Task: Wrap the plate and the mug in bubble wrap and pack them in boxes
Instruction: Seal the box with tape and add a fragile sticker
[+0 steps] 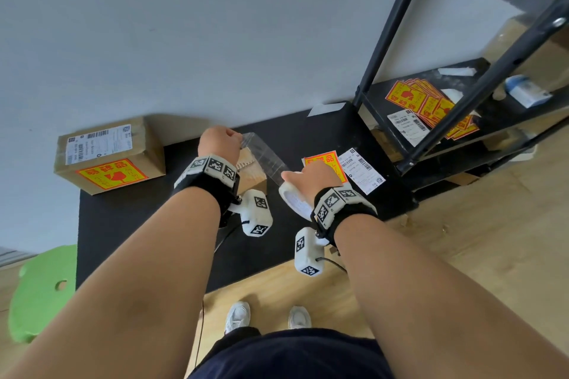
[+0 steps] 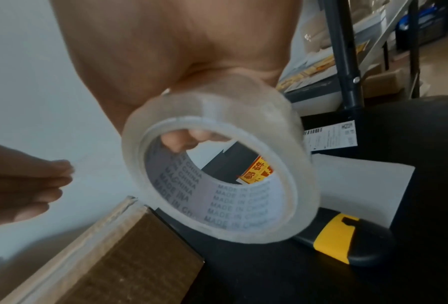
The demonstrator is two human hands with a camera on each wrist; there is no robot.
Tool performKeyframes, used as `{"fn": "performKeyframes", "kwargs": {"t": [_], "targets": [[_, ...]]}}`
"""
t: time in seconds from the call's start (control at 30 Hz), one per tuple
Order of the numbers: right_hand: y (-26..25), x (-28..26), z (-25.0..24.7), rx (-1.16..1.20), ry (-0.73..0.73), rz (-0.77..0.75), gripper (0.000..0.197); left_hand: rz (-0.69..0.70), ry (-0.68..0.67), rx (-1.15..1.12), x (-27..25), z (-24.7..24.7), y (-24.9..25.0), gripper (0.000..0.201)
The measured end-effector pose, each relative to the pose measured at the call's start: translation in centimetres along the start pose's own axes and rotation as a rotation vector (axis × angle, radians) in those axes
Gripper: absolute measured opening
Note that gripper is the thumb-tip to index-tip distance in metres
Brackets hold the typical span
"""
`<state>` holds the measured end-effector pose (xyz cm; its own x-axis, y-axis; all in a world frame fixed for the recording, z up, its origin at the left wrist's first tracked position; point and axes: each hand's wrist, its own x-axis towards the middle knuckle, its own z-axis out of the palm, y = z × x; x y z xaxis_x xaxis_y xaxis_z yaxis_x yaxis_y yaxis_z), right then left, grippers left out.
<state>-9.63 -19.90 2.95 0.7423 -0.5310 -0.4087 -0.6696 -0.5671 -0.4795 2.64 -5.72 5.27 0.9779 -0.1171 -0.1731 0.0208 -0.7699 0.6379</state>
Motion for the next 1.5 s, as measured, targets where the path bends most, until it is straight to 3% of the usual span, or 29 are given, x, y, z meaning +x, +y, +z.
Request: {"fn": "performKeyframes", "kwargs": {"t": [0.53,0.9,0.97,1.07,1.13,1.23,1.33,1.4,1.5], "targets": [[-3.1,1.7,4.9,0.049,0.032,0.233,0.043,0.055,-0.219,0.023,5.9,0.8,-3.2,0.020],[-2.7,2.4,5.7,0.105,-0.010,0.278,0.044,-0.042,-0.293,0.074,7.2,2.7,-3.8,0.020],[-2.6,2.5,5.6,0.113,-0.012,0.271,0.045,-0.128,-0.348,-0.017,6.9,2.5,-3.6,0.023],[-2.7,2.6,5.5,0.080,-0.020,0.263,0.046,-0.220,-0.381,0.005,7.5,2.2,-3.3,0.012],[-2.7,2.7,5.5,0.065,-0.034,0.255,0.047,-0.155,-0.461,0.160,7.7,2.1,-3.1,0.014],[-2.5,2.7,5.5,0.080,-0.036,0.243,0.047,-0.155,-0.385,0.101,8.4,2.6,-3.5,0.030],[-2.5,2.7,5.5,0.081,-0.030,0.218,0.047,-0.014,-0.274,0.023,7.9,2.8,-3.5,0.017],[-2.5,2.6,5.6,0.070,-0.030,0.215,0.048,0.069,-0.269,0.017,7.1,3.1,-3.2,0.011],[-2.5,2.6,5.5,0.084,-0.046,0.211,0.050,0.083,-0.285,0.017,6.0,2.8,-3.2,0.015]]}}
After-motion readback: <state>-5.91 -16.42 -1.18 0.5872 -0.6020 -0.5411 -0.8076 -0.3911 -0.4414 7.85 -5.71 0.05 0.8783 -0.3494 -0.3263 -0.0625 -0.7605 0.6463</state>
